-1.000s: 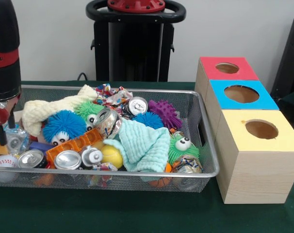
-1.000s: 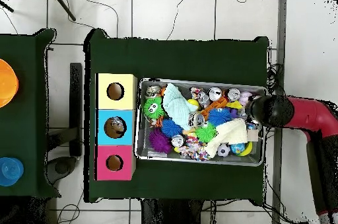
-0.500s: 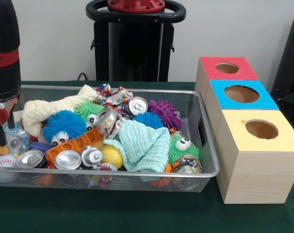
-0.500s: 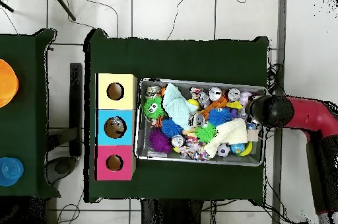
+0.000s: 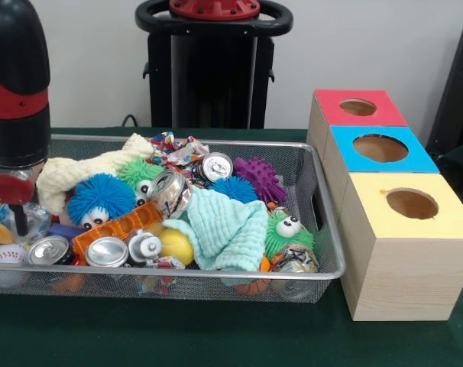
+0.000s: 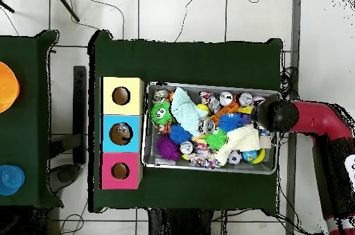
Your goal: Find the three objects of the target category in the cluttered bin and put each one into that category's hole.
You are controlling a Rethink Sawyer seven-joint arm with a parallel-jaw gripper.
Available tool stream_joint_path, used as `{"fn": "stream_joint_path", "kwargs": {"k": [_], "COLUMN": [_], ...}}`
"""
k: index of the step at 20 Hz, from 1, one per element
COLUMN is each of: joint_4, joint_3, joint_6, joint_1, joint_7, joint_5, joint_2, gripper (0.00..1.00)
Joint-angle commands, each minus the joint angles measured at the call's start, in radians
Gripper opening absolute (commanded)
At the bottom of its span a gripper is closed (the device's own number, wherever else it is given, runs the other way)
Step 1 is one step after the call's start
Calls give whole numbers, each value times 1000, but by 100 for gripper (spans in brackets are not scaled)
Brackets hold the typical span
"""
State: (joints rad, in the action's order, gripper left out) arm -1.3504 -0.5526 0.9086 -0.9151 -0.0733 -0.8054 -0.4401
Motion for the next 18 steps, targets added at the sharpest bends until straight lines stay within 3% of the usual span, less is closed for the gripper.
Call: {"fn": "stream_joint_path", "kwargs": {"k": [1, 14, 15, 18], "joint_4": [37, 60, 62, 68], "joint_3": [43, 51, 51, 51], "joint_6": [13, 13, 14, 21], "joint_1": [23, 14, 15, 16], "joint_7": [24, 63, 63, 62], "joint_5": [-57, -54, -54, -50], "joint_2": [70, 70, 71, 71], "gripper": [100, 100, 0, 0]}}
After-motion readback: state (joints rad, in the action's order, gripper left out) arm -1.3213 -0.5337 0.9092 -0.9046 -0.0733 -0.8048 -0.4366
